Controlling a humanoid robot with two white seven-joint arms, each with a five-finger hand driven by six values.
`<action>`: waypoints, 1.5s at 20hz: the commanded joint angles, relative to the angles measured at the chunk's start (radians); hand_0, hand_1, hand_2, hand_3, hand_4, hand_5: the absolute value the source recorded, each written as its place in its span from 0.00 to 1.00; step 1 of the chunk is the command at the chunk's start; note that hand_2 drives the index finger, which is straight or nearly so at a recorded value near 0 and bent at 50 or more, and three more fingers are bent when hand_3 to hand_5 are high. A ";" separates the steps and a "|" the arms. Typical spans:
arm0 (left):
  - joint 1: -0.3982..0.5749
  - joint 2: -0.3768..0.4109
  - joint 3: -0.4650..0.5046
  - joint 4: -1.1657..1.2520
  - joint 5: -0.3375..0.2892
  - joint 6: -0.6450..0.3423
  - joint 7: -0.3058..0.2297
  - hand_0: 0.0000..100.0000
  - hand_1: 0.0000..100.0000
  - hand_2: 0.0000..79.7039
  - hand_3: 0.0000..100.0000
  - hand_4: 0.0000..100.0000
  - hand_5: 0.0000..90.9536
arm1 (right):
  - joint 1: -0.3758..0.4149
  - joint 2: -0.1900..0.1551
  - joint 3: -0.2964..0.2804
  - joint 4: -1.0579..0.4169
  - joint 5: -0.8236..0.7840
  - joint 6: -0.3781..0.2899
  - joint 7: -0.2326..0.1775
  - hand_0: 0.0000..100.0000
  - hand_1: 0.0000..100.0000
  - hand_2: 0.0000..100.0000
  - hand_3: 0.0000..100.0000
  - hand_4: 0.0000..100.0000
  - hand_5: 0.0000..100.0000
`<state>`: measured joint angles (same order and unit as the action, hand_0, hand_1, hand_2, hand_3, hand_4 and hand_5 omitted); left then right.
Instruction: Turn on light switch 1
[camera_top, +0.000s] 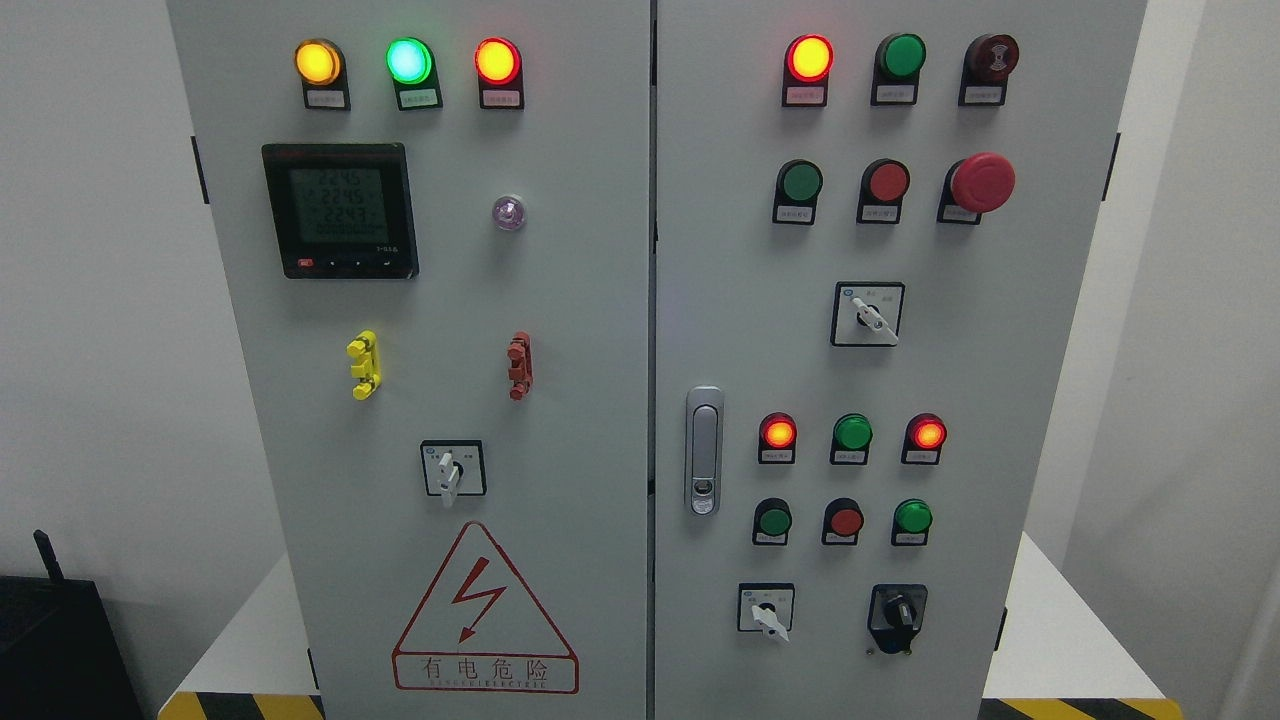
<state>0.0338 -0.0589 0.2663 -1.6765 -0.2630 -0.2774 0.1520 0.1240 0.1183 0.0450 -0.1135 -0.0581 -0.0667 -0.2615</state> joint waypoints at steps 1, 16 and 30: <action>-0.093 -0.024 -0.177 -0.051 -0.050 0.069 0.044 0.38 0.37 0.61 0.78 0.80 0.80 | 0.000 0.000 0.001 0.000 0.000 0.001 0.001 0.12 0.39 0.00 0.00 0.00 0.00; -0.215 -0.036 -0.308 -0.052 -0.075 0.184 0.102 0.38 0.46 0.64 0.81 0.83 0.82 | -0.001 0.000 -0.001 0.000 0.000 0.001 0.001 0.12 0.39 0.00 0.00 0.00 0.00; -0.318 -0.042 -0.374 -0.045 -0.067 0.323 0.225 0.38 0.51 0.65 0.82 0.83 0.82 | 0.000 0.000 0.001 0.000 0.000 0.001 0.001 0.12 0.39 0.00 0.00 0.00 0.00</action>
<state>-0.2565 -0.0956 -0.0384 -1.7201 -0.3311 0.0166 0.3461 0.1238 0.1181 0.0449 -0.1135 -0.0581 -0.0668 -0.2615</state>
